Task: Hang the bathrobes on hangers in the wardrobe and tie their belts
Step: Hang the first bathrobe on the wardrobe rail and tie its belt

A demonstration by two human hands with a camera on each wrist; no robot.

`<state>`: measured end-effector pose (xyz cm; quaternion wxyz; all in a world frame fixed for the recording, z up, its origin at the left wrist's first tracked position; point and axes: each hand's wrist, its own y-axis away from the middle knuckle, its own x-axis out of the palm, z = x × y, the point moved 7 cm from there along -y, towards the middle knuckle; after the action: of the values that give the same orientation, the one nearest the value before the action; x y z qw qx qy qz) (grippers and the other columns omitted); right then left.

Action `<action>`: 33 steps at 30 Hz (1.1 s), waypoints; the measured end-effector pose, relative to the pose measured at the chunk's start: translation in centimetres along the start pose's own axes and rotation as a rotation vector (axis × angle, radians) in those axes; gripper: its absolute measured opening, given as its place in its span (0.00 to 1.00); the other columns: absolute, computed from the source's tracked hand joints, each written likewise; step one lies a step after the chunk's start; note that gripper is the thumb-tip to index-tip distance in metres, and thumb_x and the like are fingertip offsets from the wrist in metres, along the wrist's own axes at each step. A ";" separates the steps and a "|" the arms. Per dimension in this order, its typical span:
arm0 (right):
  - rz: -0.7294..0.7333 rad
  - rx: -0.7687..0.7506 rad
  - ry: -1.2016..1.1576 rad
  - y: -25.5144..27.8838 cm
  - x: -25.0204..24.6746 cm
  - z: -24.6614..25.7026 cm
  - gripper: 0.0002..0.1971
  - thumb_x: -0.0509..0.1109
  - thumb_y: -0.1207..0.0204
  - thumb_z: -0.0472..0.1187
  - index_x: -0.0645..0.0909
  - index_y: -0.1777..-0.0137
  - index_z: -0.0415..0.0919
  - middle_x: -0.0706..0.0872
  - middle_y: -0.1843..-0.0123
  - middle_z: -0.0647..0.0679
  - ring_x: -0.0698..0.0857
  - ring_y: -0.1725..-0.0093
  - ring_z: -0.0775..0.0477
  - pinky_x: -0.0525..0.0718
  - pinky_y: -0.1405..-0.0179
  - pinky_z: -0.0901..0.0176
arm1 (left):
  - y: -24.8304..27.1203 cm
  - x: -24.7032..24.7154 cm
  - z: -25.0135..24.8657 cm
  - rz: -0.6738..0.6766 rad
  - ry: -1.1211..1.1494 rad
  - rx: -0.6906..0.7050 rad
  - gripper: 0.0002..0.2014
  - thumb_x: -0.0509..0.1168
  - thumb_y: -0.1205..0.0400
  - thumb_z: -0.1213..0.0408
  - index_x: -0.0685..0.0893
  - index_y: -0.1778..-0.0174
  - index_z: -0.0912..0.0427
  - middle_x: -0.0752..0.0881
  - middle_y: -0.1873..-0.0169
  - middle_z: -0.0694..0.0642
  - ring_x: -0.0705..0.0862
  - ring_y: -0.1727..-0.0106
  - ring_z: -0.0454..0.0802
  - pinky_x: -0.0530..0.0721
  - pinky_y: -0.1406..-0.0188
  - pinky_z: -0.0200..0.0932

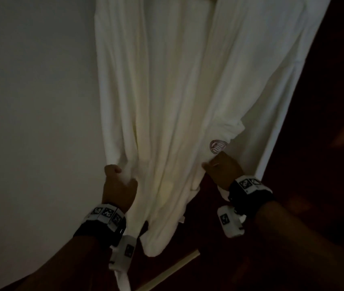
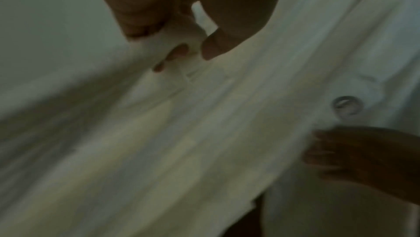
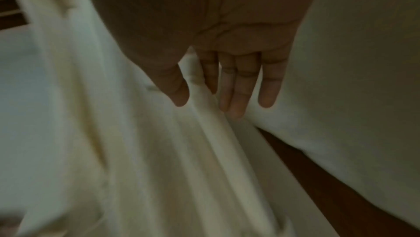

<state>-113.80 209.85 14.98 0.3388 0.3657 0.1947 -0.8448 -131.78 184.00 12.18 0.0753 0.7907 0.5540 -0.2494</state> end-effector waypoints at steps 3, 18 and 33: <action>0.081 -0.269 0.094 0.2 0.5 4.4 0.15 0.70 0.20 0.42 0.82 0.40 0.31 0.85 0.45 0.40 0.82 0.38 0.40 0.73 0.34 0.61 | 1.8 3.3 -2.3 0.162 -0.025 0.193 0.35 0.75 0.34 0.51 0.63 0.37 0.51 0.68 0.40 0.55 0.69 0.40 0.49 0.71 0.36 0.46; 0.293 -0.137 0.501 -5.3 7.5 -7.9 0.50 0.67 0.34 0.68 0.53 0.16 0.49 0.47 0.14 0.43 0.49 0.16 0.37 0.53 0.17 0.43 | 3.1 9.4 -4.0 0.179 -0.111 -0.007 0.32 0.61 0.26 0.35 0.81 0.32 0.53 0.84 0.39 0.61 0.82 0.38 0.59 0.80 0.37 0.53; 0.235 -0.019 -0.133 2.9 5.4 -7.6 0.24 0.69 0.27 0.60 0.71 0.38 0.46 0.75 0.36 0.47 0.77 0.35 0.43 0.73 0.33 0.50 | 4.6 9.3 -4.9 0.155 -0.182 -0.116 0.23 0.60 0.16 0.47 0.80 0.33 0.60 0.83 0.35 0.63 0.80 0.35 0.61 0.75 0.42 0.44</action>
<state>-110.73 209.92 5.73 0.4509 0.3256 0.1357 -0.8199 -123.67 192.01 11.26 0.1897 0.7996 0.4956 -0.2812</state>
